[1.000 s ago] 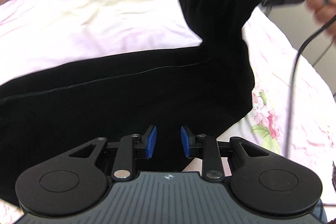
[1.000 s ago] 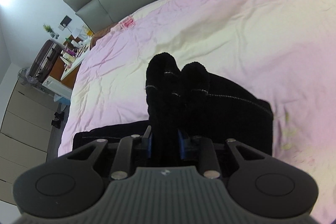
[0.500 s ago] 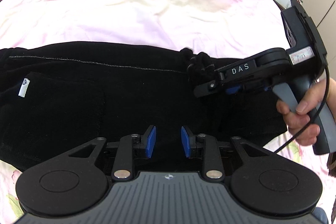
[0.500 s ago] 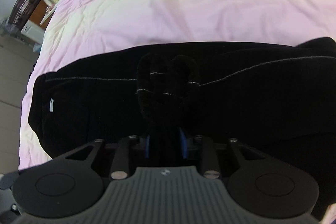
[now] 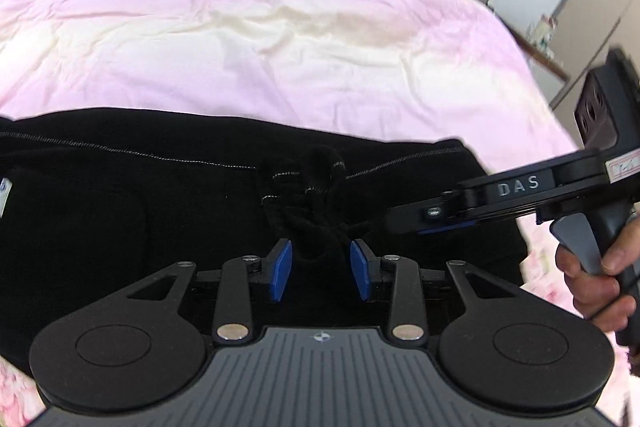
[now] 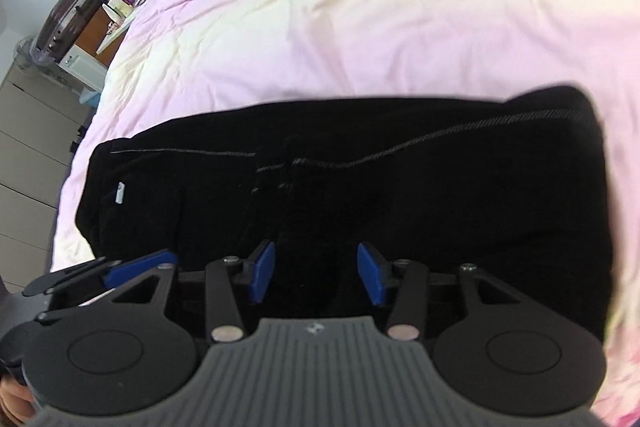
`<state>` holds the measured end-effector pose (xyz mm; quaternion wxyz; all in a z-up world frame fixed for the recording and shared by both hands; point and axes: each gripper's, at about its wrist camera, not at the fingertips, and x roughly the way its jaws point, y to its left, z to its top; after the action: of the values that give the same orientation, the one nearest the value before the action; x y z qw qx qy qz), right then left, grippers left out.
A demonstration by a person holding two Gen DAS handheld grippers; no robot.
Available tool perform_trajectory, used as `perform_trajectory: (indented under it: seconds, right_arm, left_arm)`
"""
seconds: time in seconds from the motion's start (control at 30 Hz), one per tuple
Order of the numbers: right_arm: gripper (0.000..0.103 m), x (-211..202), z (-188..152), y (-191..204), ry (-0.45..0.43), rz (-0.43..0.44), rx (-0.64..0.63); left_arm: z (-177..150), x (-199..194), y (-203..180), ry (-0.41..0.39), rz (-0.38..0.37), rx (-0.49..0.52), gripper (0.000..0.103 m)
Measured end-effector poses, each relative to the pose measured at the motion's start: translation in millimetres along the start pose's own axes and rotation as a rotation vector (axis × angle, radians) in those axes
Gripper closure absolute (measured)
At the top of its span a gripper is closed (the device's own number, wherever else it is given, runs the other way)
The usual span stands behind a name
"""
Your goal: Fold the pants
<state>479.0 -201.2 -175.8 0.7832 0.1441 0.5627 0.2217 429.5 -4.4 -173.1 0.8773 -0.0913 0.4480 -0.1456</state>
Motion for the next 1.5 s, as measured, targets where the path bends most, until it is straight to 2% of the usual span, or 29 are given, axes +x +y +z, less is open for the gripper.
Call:
perform_trajectory:
  seconds: [0.07, 0.17, 0.23, 0.3, 0.4, 0.5, 0.57, 0.67, 0.77, 0.83, 0.9, 0.97, 1.0, 1.13, 1.23, 1.27, 1.3, 1.37, 1.5]
  right_arm:
    - [0.058, 15, -5, 7, -0.006, 0.028, -0.010]
    - [0.057, 42, -12, 19, 0.009, -0.029, -0.051]
    - [0.057, 57, -17, 23, 0.026, -0.035, -0.039]
    - [0.072, 62, -23, 26, 0.019, -0.070, -0.060]
    - [0.079, 49, -24, 27, -0.024, -0.029, -0.047]
    - [0.080, 21, -19, 35, -0.086, 0.075, -0.024]
    - [0.080, 9, -14, 51, -0.107, 0.108, -0.073]
    - [0.080, 23, -12, 74, -0.063, 0.060, -0.130]
    - [0.080, 60, -21, 71, 0.004, -0.003, -0.108]
    - [0.077, 73, -28, 66, -0.018, -0.021, -0.118]
    - [0.067, 73, -33, 64, -0.032, -0.003, -0.123]
    - [0.056, 64, -35, 66, -0.038, 0.002, -0.128]
    - [0.054, 57, -35, 67, -0.045, -0.007, -0.132]
    - [0.054, 16, -35, 60, -0.093, -0.043, -0.154]
    - [0.055, -24, -38, 41, -0.149, -0.067, -0.157]
    - [0.055, -38, -41, 34, -0.165, -0.082, -0.158]
    - [0.055, -48, -41, 27, -0.174, -0.102, -0.163]
    - [0.055, -69, -42, 6, -0.186, -0.168, -0.162]
    - [0.055, -94, -53, -38, -0.195, -0.250, -0.150]
  left_arm:
    - [-5, 5, 0, 0.035, 0.017, 0.029, 0.069]
    - [-11, 26, 4, 0.107, 0.038, 0.060, 0.076]
    - [-17, 36, 8, 0.145, 0.061, 0.068, 0.079]
    - [-22, 40, 14, 0.153, 0.055, 0.056, 0.080]
    - [-26, 30, 19, 0.149, 0.034, 0.035, 0.083]
    - [-27, 11, 28, 0.104, 0.013, 0.004, 0.084]
    - [-24, -2, 38, 0.073, 0.005, -0.043, 0.084]
    - [-18, -23, 54, 0.035, 0.039, -0.099, 0.084]
    - [-12, -37, 62, 0.021, 0.057, -0.113, 0.084]
    - [-8, -41, 59, 0.012, 0.063, -0.093, 0.084]
    - [-2, -42, 53, 0.007, 0.048, -0.074, 0.084]
    - [4, -42, 44, -0.005, 0.029, -0.053, 0.084]
    - [8, -42, 39, -0.013, 0.024, -0.040, 0.084]
    - [26, -34, 12, -0.038, -0.002, 0.024, 0.084]
    - [35, -15, -16, -0.015, 0.027, 0.080, 0.083]
    - [37, -5, -20, 0.002, 0.023, 0.084, 0.080]
    - [38, 4, -22, 0.024, 0.015, 0.079, 0.070]
    - [35, 23, -22, 0.045, 0.034, 0.066, 0.065]
    - [28, 50, -22, 0.044, 0.059, 0.078, 0.065]
